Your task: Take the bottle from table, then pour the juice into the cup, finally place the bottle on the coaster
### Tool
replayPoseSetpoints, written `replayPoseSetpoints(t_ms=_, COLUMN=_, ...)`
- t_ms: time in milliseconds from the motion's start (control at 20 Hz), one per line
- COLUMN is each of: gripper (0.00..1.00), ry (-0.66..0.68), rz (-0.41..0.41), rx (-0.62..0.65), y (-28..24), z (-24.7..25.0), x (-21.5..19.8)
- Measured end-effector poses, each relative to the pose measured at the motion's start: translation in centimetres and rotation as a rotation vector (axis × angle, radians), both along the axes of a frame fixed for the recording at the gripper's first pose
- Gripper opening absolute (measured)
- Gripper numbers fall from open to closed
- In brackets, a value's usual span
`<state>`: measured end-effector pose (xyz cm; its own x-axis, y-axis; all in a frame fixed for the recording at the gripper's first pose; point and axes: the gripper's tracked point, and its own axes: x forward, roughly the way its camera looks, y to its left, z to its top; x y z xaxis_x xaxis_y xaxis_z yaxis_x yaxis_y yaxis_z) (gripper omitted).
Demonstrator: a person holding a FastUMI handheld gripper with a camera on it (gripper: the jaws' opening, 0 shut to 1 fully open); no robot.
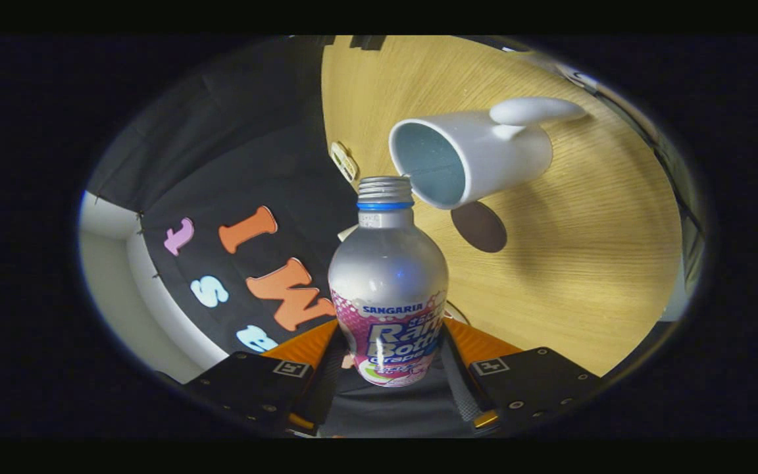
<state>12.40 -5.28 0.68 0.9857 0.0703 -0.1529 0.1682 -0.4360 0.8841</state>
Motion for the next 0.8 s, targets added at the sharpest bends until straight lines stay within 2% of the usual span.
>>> replayPoseSetpoints(t_ms=250, gripper=0.74, ry=0.060, rz=0.032, rx=-0.243, y=0.9, z=-2.8, x=-0.7)
replayPoseSetpoints(t_ms=450, gripper=0.74, ry=0.123, rz=0.068, rx=-0.543, y=1.9, z=-5.1, x=-0.9)
replayPoseSetpoints(t_ms=600, gripper=0.74, ry=0.111, rz=0.091, rx=-0.724, y=2.7, z=-5.1, x=-0.9)
replayPoseSetpoints(t_ms=750, gripper=0.74, ry=0.148, rz=0.110, rx=-1.007, y=2.7, z=-5.3, x=-0.5)
replayPoseSetpoints(t_ms=800, gripper=0.74, ry=0.153, rz=0.092, rx=-1.107, y=2.2, z=-4.9, x=-0.3)
